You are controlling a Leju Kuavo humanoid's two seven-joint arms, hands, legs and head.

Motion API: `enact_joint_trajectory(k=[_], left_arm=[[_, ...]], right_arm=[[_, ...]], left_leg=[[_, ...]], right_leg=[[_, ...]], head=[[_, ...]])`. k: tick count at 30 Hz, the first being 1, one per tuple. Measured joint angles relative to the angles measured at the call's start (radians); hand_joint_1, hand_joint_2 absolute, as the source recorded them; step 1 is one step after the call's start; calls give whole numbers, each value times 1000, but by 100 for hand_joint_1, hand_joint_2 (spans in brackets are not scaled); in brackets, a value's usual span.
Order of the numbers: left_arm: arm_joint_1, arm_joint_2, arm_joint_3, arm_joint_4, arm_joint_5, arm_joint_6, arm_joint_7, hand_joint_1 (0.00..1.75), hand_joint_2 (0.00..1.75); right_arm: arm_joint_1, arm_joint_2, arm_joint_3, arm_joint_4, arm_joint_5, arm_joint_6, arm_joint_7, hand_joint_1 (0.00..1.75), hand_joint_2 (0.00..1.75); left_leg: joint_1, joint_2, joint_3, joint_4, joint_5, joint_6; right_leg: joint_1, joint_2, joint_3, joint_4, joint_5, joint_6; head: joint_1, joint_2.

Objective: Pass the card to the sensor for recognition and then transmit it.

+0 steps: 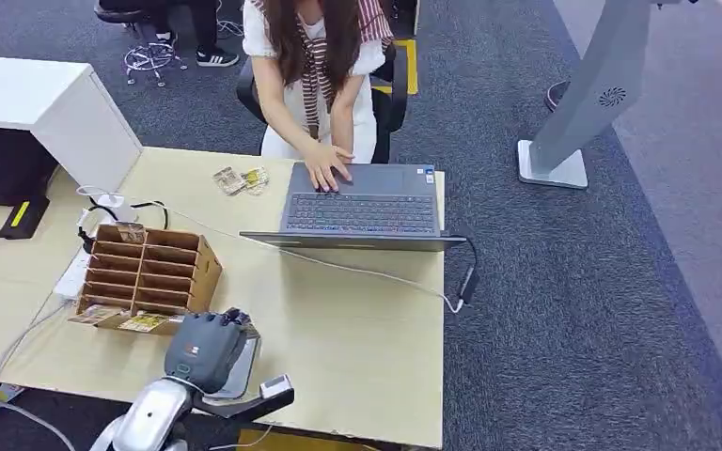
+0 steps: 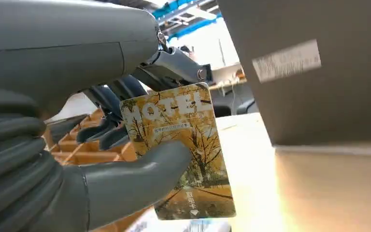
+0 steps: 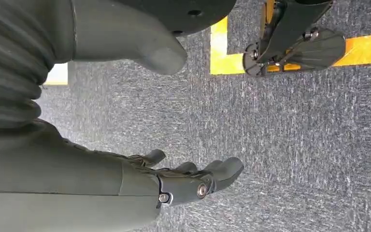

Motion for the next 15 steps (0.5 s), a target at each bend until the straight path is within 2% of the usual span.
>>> enact_joint_trajectory(k=[7,15], left_arm=[[-1,-3,-9,40,-24,-12,58,175,175],[-1,-13,-9,47,-35,-20,96,175,175]], right_arm=[[-1,3,-2,0,13,-2,6,0,175],[-3,6,-7,0,16,-2,8,0,175]], left_leg=[[0,0,0,0,0,0],[0,0,0,0,0,0]], right_leg=[[0,0,0,0,0,0],[0,0,1,0,0,0]], head=[[0,0],[0,0]])
